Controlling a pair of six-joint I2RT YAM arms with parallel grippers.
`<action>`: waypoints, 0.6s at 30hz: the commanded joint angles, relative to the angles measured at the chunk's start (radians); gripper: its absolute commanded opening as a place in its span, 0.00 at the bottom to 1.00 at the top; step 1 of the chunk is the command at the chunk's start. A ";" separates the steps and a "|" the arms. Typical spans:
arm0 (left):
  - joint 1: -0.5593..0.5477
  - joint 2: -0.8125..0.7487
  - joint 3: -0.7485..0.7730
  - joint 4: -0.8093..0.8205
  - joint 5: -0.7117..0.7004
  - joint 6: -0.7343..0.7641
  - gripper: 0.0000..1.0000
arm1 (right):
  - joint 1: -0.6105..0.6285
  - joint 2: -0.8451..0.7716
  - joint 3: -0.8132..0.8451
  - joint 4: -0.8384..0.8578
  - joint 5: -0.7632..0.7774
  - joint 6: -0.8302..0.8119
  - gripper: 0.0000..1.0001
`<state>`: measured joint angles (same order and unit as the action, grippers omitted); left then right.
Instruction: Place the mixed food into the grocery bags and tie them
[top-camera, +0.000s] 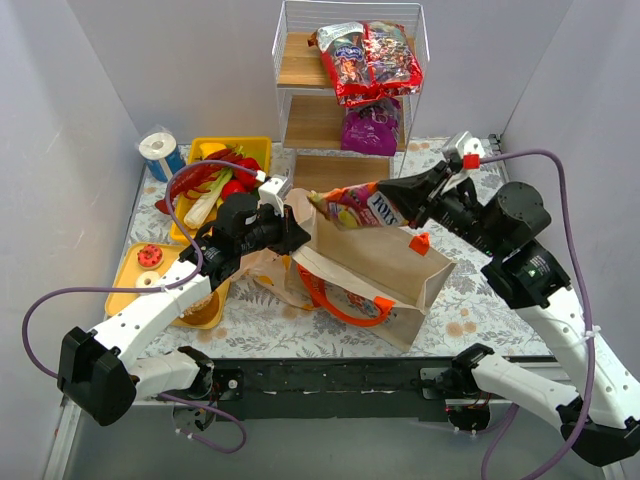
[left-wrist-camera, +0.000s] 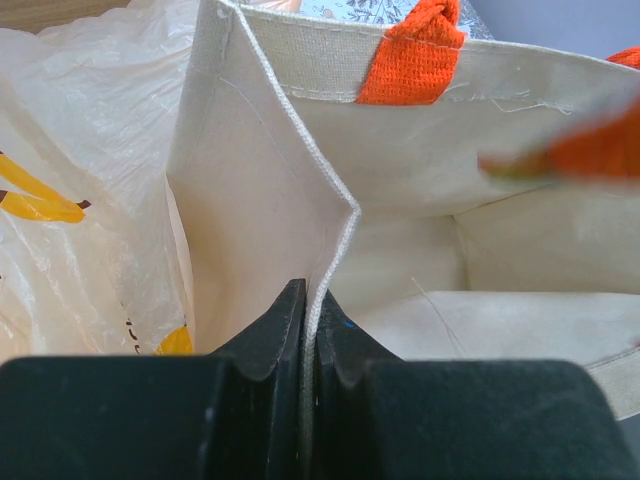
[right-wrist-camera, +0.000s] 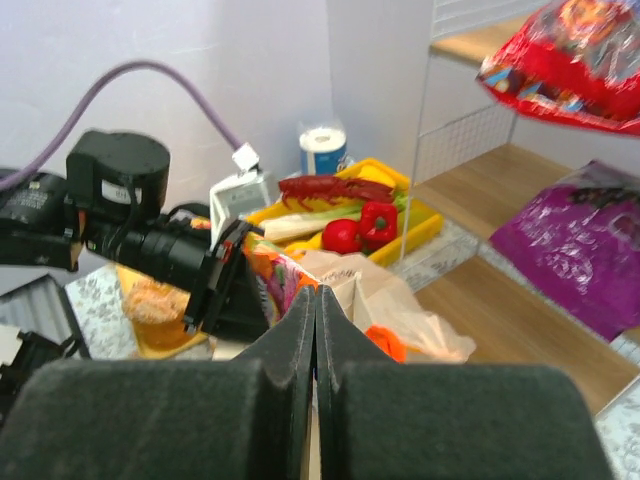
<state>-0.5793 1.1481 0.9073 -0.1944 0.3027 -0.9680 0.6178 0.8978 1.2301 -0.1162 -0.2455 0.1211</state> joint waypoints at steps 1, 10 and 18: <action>-0.001 -0.002 -0.019 -0.013 -0.007 0.011 0.00 | 0.020 -0.045 -0.092 0.073 -0.029 0.066 0.01; -0.001 0.010 -0.021 -0.011 0.006 0.009 0.00 | 0.025 0.077 0.071 -0.149 -0.008 -0.020 0.99; -0.001 0.004 -0.025 -0.011 -0.010 0.015 0.00 | 0.023 0.311 0.426 -0.134 0.147 -0.216 0.99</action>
<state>-0.5793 1.1530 0.9058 -0.1875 0.3103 -0.9684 0.6399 1.1206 1.4815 -0.2878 -0.1970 0.0452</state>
